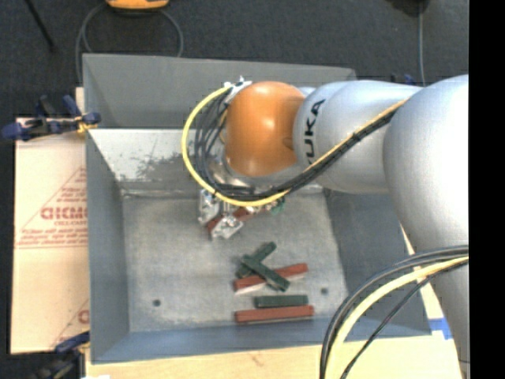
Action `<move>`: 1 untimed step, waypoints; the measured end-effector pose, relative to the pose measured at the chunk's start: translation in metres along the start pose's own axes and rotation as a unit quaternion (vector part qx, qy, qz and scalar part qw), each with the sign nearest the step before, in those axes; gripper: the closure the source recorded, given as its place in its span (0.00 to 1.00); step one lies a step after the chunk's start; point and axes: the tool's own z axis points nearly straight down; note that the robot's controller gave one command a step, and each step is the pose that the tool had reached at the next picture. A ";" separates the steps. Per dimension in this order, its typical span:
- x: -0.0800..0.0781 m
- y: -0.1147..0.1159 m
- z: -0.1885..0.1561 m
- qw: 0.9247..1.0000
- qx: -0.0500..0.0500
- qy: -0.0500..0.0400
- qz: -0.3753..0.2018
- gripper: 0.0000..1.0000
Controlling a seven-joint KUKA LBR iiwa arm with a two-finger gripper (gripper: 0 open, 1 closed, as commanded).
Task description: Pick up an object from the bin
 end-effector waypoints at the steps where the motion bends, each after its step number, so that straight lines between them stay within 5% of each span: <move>1: 0.000 0.000 0.000 1.000 0.000 0.000 0.000 1.00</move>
Offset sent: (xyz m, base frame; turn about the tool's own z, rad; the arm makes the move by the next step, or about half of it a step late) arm 0.0176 -0.0061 0.1499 -0.0041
